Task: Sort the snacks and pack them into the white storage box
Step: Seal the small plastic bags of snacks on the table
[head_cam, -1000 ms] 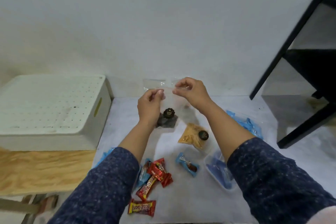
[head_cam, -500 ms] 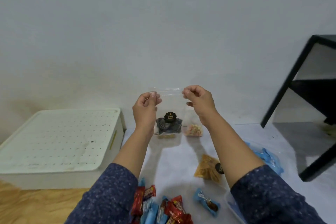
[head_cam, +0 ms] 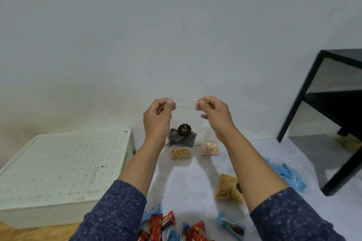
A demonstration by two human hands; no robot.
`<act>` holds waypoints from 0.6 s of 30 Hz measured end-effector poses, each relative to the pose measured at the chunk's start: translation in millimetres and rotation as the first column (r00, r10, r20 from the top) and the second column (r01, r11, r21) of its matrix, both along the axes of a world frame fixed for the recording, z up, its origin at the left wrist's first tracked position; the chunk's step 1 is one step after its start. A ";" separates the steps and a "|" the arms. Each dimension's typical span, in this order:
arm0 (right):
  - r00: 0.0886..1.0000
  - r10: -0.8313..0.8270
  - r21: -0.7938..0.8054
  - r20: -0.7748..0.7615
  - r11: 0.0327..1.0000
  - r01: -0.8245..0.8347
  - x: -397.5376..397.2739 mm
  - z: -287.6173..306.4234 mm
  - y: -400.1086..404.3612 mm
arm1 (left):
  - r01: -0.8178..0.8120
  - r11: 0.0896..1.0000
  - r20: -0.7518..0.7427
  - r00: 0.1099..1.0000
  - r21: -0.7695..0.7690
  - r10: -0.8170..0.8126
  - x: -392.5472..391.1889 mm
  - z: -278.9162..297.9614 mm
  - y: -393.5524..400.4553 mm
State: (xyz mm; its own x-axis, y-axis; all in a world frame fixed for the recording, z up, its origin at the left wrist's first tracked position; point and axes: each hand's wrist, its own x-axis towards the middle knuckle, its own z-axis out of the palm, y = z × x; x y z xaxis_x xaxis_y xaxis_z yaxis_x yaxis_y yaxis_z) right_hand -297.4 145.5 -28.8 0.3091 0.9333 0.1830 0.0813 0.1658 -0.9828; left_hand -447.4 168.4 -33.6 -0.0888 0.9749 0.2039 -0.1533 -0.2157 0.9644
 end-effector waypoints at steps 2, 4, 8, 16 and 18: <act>1.000 -0.020 0.025 0.006 0.999 0.020 -2.0 0.7 -2.8 | -0.002 1.000 -0.001 1.000 0.012 0.002 0.7 1.1 -0.7; 0.998 -0.057 0.037 0.016 0.998 0.057 -3.9 3.2 -3.9 | 0.001 1.000 -0.005 1.000 0.019 -0.001 0.8 0.7 -2.6; 1.000 -0.017 0.028 -0.010 0.999 0.017 -7.9 7.6 -6.1 | 0.028 0.999 -0.068 0.997 0.017 -0.027 -1.6 -2.0 -5.5; 0.998 0.045 0.015 -0.037 0.999 -0.044 -15.2 5.8 -13.6 | -0.012 0.999 -0.172 0.985 0.047 0.020 -5.2 -3.8 -9.3; 0.998 0.048 0.016 -0.043 0.999 -0.048 -16.5 6.7 -14.4 | -0.016 0.999 -0.147 0.989 0.040 0.021 -5.0 -4.3 -10.8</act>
State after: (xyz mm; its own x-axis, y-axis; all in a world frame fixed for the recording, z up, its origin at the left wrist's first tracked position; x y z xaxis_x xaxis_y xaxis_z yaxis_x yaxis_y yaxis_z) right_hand -313.9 131.1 -22.2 0.2720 0.9444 0.1848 0.0302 0.1836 -0.9825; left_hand -452.4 157.6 -37.9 -0.0728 0.9647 0.2532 -0.0054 -0.2542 0.9671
